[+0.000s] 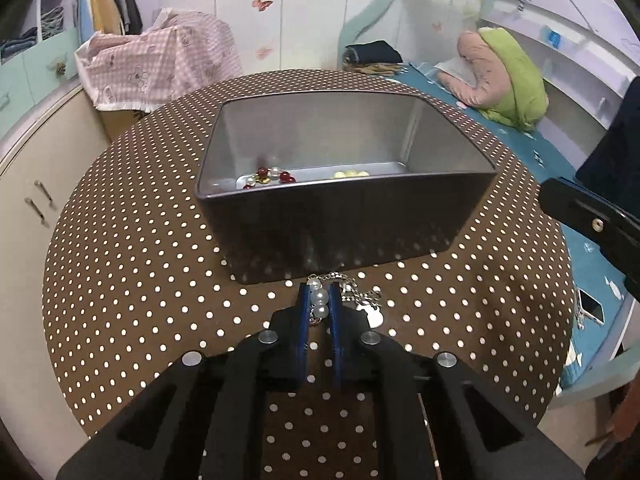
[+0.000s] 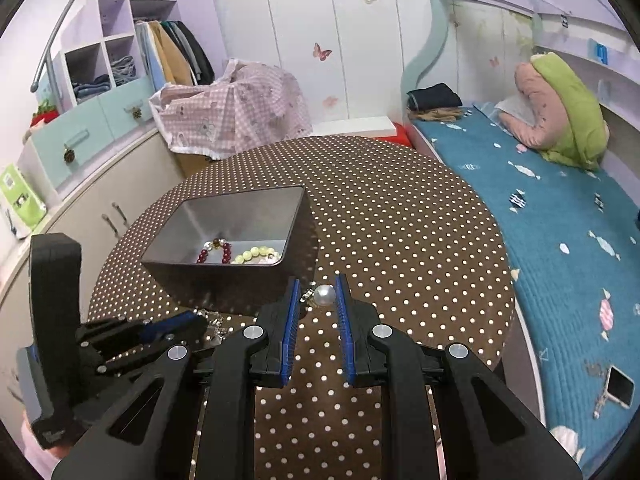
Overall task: Organize jewelry
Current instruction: 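Hold the pearl earring in the right gripper while the left gripper grasps the silver pearl chain, then carry the earring and chain over the grey tray and lower them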
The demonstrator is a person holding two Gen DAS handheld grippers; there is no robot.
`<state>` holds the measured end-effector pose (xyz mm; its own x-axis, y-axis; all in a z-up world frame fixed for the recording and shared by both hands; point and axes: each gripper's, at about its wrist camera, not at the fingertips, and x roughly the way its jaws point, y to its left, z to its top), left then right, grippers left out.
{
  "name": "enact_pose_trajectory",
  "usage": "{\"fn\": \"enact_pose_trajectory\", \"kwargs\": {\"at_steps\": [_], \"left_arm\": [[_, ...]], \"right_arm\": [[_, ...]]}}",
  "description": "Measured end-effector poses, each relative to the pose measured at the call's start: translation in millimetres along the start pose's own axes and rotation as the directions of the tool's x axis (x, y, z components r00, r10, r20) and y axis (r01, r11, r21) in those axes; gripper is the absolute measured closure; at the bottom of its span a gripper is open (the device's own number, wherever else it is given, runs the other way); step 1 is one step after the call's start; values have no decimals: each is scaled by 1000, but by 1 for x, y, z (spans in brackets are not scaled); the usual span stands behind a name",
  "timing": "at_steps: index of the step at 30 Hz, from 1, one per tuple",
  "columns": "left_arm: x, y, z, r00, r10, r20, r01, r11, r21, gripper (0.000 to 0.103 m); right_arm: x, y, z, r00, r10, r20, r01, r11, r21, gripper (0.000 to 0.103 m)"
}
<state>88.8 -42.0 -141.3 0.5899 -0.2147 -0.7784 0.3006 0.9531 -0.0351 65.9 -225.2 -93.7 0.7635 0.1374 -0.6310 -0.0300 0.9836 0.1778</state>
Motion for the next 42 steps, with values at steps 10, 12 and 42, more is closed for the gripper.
{"fn": "enact_pose_trajectory", "kwargs": {"at_steps": [10, 12, 42], "left_arm": [[-40, -4, 1, 994, -40, 105, 42, 999, -14, 95], [-48, -4, 6, 991, -42, 131, 43, 999, -7, 95], [-80, 10, 90, 960, -84, 266, 87, 996, 1, 95]], "right_arm": [[3, 4, 3, 1000, 15, 9, -15, 1000, -8, 84], [3, 5, 5, 1000, 17, 14, -17, 1000, -9, 84], [15, 52, 65, 995, 95, 33, -91, 989, -116, 84]]}}
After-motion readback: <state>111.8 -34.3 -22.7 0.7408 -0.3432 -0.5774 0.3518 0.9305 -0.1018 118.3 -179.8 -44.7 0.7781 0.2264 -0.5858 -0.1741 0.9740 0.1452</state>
